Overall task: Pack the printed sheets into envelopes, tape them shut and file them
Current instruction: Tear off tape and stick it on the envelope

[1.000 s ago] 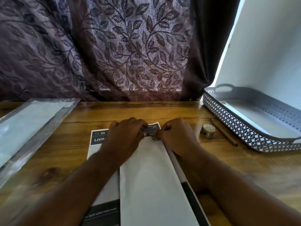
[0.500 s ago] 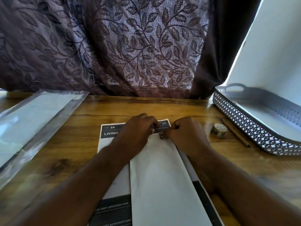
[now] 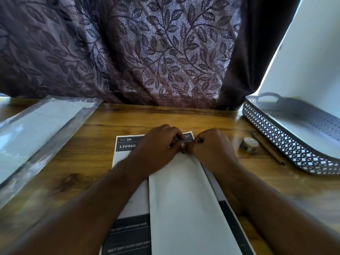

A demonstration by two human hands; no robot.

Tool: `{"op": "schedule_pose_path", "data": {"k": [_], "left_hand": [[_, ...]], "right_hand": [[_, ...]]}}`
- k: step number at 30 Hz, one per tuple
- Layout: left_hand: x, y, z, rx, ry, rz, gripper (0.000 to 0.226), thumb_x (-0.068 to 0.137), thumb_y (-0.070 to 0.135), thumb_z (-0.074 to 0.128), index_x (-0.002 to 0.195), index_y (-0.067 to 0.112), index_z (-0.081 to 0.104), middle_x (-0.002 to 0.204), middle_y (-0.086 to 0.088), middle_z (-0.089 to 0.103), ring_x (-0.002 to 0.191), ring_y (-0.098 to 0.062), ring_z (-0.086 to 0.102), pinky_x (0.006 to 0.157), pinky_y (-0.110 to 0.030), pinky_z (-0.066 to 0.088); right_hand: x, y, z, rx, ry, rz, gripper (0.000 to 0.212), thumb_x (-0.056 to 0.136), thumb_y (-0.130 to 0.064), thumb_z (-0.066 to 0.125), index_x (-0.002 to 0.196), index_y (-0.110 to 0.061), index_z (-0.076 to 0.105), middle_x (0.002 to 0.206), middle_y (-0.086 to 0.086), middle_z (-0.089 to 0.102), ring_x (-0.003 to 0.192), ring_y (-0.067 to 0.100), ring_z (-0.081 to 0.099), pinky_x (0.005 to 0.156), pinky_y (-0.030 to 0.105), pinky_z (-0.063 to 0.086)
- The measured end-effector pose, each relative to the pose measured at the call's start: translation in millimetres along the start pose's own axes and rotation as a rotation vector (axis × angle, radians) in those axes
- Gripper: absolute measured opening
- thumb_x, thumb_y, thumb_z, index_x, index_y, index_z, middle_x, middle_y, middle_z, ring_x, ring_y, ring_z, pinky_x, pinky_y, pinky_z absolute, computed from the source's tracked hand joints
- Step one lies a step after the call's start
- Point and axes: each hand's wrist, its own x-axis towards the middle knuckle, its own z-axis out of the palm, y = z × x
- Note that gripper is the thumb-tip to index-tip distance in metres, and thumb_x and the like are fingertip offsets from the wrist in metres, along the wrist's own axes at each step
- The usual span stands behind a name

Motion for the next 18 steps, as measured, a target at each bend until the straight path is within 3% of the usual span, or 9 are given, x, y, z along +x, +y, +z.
{"op": "schedule_pose_path", "data": {"k": [8, 18], "left_hand": [[-0.1, -1.4, 0.6, -0.002, -0.007, 0.008, 0.028, 0.089, 0.032, 0.072, 0.115, 0.023, 0.067, 0.09, 0.013, 0.048, 0.081, -0.006, 0.046, 0.071, -0.022, 0.033], [0.3, -6.5, 1.8, -0.12, -0.013, 0.028, 0.029, 0.083, 0.026, 0.078, 0.11, 0.023, 0.067, 0.09, 0.003, 0.06, 0.082, -0.013, 0.055, 0.076, -0.039, 0.049]], "right_hand": [[3.4, 0.5, 2.0, -0.023, -0.01, 0.0, 0.018, 0.075, -0.031, 0.08, 0.068, -0.016, 0.074, 0.061, -0.002, 0.065, 0.062, 0.021, 0.062, 0.049, 0.029, 0.04], [3.2, -0.5, -1.5, -0.1, -0.038, -0.055, 0.022, 0.078, -0.031, 0.079, 0.069, -0.013, 0.068, 0.061, -0.003, 0.055, 0.058, 0.015, 0.05, 0.046, 0.026, 0.027]]}}
